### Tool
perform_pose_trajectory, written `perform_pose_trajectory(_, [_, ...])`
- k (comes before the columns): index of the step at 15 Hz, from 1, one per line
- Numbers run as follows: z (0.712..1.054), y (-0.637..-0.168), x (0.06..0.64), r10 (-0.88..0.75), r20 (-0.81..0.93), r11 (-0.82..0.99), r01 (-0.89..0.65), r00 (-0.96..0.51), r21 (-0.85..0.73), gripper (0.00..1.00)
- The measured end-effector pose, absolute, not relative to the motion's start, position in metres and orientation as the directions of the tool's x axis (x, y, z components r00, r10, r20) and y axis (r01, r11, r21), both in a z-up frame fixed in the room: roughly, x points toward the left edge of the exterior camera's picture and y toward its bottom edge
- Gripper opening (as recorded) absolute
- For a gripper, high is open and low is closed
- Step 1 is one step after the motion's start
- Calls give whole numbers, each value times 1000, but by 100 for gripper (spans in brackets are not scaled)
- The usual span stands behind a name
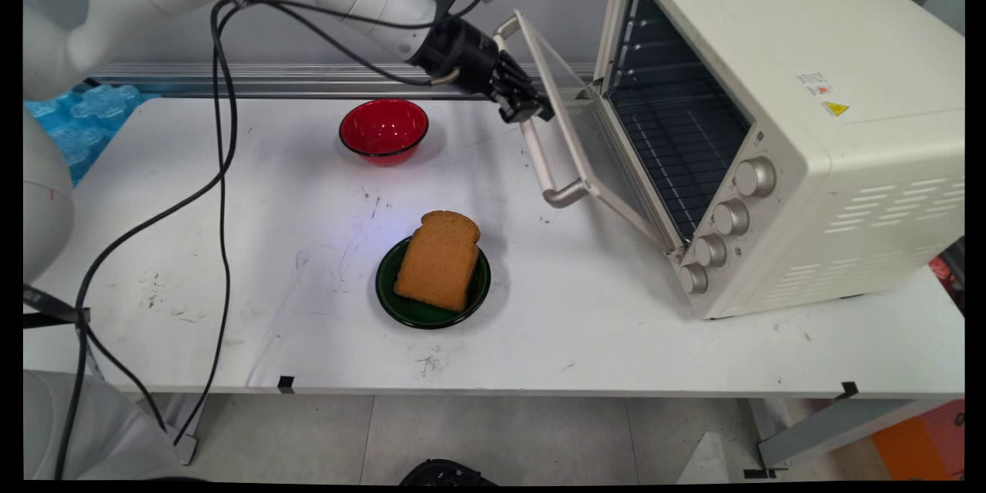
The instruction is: Open the oven
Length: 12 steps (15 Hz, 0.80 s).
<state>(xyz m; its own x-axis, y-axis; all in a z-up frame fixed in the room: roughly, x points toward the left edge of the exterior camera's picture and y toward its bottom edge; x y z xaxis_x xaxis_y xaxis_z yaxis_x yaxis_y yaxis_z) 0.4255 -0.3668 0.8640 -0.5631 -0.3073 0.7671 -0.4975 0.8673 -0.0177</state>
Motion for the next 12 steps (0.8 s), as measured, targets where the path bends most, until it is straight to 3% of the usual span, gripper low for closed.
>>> perform_pose_trajectory(12, [803, -351, 470, -264, 781, 861, -503, -567, -74, 0])
